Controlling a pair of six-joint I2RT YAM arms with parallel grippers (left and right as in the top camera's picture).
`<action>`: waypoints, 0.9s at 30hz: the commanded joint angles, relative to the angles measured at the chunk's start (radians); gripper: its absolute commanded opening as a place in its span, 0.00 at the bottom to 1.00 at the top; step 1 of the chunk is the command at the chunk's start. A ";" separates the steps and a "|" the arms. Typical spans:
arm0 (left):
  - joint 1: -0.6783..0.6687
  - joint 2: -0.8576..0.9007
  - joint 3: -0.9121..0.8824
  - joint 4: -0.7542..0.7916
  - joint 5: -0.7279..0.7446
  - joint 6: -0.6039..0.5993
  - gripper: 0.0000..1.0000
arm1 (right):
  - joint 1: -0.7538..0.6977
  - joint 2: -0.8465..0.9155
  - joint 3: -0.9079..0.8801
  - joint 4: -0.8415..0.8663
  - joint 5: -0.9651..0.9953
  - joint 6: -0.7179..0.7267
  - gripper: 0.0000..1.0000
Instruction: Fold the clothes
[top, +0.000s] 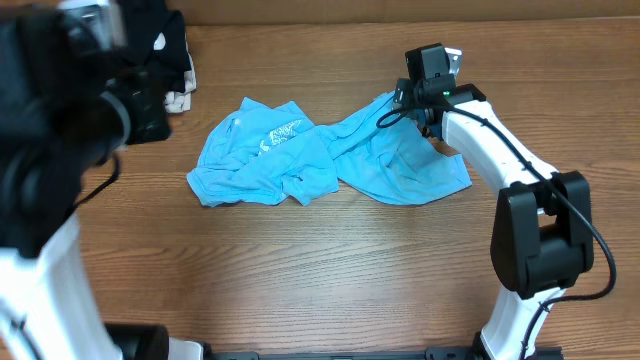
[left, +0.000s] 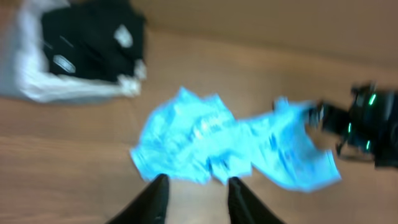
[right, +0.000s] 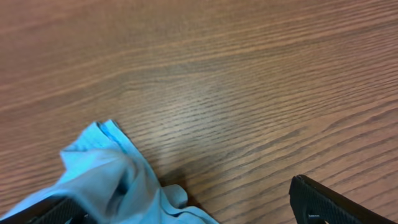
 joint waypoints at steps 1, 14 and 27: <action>-0.003 0.080 -0.126 -0.003 0.192 0.051 0.41 | 0.000 -0.077 0.026 0.002 -0.008 0.027 0.97; -0.282 0.356 -0.518 0.223 0.164 0.104 0.56 | 0.002 -0.085 0.026 -0.006 -0.053 0.034 0.97; -0.483 0.667 -0.529 0.353 -0.085 0.054 0.56 | 0.002 -0.085 0.026 -0.022 -0.053 0.034 0.98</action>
